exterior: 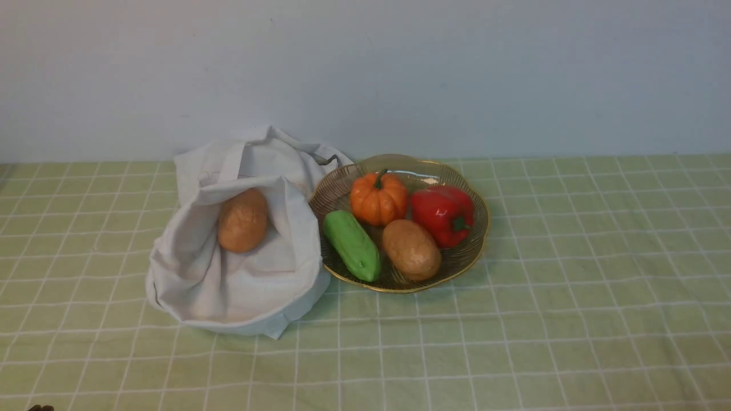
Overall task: Take vegetables from bag on green coffee tablecloth place on plate.
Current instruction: 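Reach into the cloth bag and grasp the potato inside with the left gripper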
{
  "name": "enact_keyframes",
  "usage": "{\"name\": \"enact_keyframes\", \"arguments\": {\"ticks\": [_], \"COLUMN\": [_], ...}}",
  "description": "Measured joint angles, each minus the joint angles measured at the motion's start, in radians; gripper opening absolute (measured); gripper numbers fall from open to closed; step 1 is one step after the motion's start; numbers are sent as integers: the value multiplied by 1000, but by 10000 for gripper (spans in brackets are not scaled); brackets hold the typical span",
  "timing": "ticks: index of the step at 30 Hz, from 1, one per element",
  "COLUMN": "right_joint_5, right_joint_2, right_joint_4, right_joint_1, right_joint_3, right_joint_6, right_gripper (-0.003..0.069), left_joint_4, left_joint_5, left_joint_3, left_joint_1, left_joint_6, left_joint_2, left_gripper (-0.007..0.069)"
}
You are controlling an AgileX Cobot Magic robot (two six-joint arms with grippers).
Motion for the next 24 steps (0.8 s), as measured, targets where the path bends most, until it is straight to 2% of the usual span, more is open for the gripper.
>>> {"name": "enact_keyframes", "arguments": {"ticks": [19,22,23,24], "right_joint_5": [0,0,0,0], "right_joint_2": [0,0,0,0], "right_joint_4": [0,0,0,0], "right_joint_1": [0,0,0,0], "right_joint_3": [0,0,0,0], "right_joint_6": [0,0,0,0], "right_gripper": [-15,-15,-15,-15], "left_joint_4": [0,-79,-203,-276], "left_joint_5": [0,-1,-4,-4], "left_joint_3": [0,0,0,0], "left_joint_1": [0,0,0,0], "left_joint_6": [-4,-74,-152,-212], "left_joint_2": [0,0,0,0], "left_gripper": [-5,-5,-5,-5]}}
